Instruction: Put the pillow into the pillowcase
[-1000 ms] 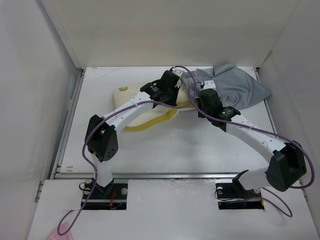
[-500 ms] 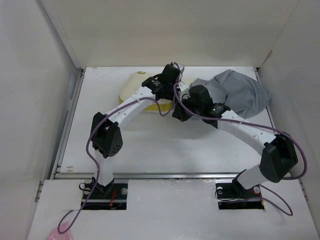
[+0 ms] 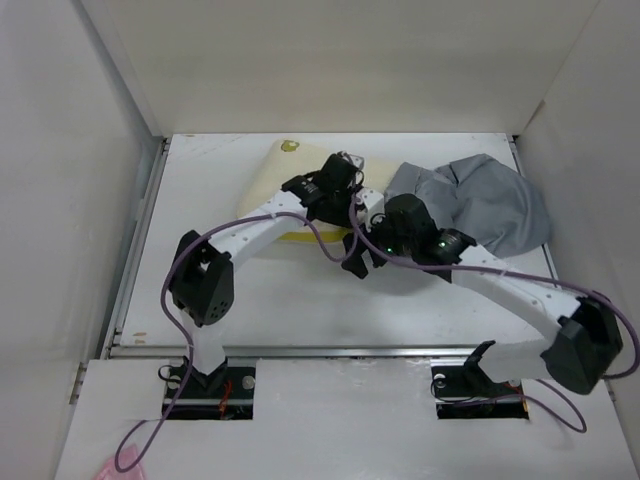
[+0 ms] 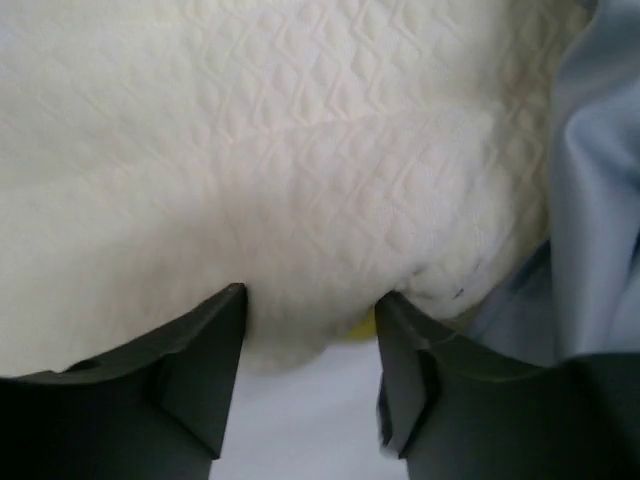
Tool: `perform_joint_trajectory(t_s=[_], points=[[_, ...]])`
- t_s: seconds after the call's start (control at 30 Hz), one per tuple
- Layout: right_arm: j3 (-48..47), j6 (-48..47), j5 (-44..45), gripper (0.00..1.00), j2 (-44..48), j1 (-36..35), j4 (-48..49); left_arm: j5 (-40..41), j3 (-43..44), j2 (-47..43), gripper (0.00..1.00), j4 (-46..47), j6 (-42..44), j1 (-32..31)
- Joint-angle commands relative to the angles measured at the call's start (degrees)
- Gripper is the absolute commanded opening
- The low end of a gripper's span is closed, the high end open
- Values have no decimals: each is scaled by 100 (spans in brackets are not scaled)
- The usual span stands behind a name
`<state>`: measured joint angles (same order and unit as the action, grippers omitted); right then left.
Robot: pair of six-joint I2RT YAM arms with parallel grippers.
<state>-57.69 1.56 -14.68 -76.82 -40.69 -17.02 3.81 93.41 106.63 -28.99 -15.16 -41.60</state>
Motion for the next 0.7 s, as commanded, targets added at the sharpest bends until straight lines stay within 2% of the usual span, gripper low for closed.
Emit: perform_joint_trajectory(t_s=[0.0, 0.03, 0.2, 0.33, 0.37, 0.43, 0.47, 0.5, 0.57, 0.6, 0.67], points=[[-190, -184, 470, 100, 1124, -431, 296, 251, -506, -660, 54, 254, -356, -41], [-190, -122, 657, 100, 1229, -431, 26, 251, -751, -774, 100, 332, -408, -41], [-470, 492, 1984, 100, 1433, -431, -574, 489, -737, -1039, 100, 280, -462, 46], [-1058, 1029, 3232, 100, 942, -431, -1101, 559, -114, -567, 100, 332, -60, 520], [-1347, 1135, 3591, 100, 793, -231, -1215, 559, 105, -364, 100, 333, 30, 591], [-1656, 1406, 3595, 100, 318, 120, -1479, 489, 1220, 450, 100, 114, 249, 732], [-1806, 1469, 3229, 100, 160, 575, -1532, 489, 1668, 768, 100, -139, 511, 846], [-2059, 1470, 3025, 100, 2, 806, -1533, 437, 2594, 1085, 100, -246, 644, 899], [-2411, 1549, 2822, 97, -438, 1297, -1603, 383, 3704, 1926, 100, -370, 1065, 1039], [-2535, 1549, 2821, 97, -579, 1405, -1664, 383, 3972, 2158, 100, -370, 1068, 1093], [-2738, 1427, 2873, 97, -992, 1485, -1787, -107, 4220, 2571, 100, -248, 1795, 1171]])
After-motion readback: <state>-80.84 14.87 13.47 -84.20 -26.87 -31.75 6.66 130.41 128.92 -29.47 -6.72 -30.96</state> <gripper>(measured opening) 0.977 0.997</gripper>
